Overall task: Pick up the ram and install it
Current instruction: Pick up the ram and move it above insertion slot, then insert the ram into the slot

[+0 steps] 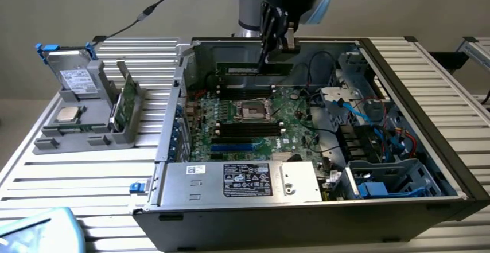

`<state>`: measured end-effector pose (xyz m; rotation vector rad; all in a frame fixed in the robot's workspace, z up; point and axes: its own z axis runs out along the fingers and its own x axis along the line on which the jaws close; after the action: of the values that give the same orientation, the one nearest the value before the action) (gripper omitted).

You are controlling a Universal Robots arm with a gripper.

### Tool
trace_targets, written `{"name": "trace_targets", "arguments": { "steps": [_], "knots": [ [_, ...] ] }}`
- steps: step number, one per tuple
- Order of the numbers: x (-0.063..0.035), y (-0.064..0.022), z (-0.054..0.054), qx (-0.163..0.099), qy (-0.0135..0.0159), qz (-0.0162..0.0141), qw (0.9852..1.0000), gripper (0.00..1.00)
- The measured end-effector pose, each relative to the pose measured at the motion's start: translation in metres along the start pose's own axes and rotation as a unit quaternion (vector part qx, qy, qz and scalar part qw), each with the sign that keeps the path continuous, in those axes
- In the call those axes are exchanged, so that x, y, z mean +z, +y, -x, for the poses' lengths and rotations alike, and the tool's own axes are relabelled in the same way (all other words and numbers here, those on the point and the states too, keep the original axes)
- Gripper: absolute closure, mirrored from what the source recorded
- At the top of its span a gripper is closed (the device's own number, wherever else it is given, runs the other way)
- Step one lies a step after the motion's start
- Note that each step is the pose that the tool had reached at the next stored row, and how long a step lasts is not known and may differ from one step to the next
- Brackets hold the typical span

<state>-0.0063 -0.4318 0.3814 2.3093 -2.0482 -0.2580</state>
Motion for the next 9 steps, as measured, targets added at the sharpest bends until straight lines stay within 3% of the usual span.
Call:
{"name": "trace_targets", "arguments": {
  "steps": [4, 9],
  "knots": [
    [0.0072, -0.0017, 0.001, 0.003, -0.0004, -0.0003, 1.0, 0.86],
    [0.0161, -0.003, 0.0, 0.028, -0.0041, -0.0027, 0.9996, 0.86]
  ]
}}
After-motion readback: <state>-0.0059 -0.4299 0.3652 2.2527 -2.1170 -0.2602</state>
